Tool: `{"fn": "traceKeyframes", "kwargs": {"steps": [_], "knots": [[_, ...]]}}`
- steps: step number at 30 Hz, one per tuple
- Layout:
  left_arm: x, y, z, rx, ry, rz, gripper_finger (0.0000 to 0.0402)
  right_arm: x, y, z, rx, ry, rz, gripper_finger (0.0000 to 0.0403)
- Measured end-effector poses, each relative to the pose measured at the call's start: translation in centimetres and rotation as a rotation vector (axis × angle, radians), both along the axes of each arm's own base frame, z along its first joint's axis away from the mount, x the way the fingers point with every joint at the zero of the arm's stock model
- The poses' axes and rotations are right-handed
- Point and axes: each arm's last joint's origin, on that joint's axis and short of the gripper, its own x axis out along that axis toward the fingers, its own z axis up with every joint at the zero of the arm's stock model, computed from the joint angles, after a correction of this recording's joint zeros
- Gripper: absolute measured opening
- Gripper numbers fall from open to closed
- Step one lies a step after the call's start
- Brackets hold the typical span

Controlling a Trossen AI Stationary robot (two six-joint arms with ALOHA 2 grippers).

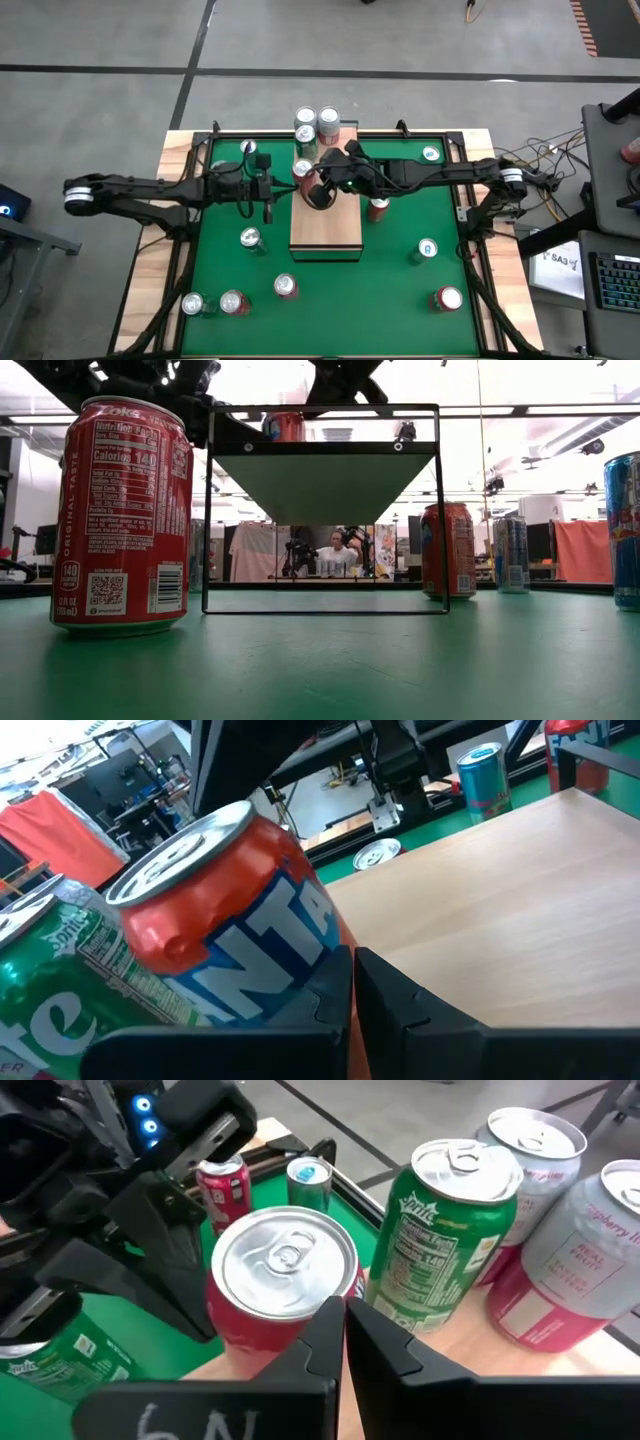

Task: Place canned beverage on shelf
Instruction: Put the orange can on the shelf

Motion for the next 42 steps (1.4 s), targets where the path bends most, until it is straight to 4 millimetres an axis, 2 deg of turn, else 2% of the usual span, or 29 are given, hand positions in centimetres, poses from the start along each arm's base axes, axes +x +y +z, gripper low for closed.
{"fn": "traceKeyframes", "kwargs": {"steps": [10,21,33,42], "knots": [[-0.2,0.2,0.2,0.008,0.001,0.009,0.0,0.0,0.7,-0.1,0.03,-0.005,0.002,0.0009],[-1.2,0.1,0.9,0.033,0.006,0.016,0.0,0.3,-0.1,2.7,-0.06,-0.114,-0.02,0.0009],[-1.2,0.4,0.8,0.025,0.015,0.031,0.0,0.6,-0.4,1.1,-0.101,-0.09,-0.001,0.0009],[-1.2,0.5,0.8,0.025,0.01,0.034,0.0,2.4,-0.5,-1.0,-0.139,-0.049,0.005,0.0009]]}}
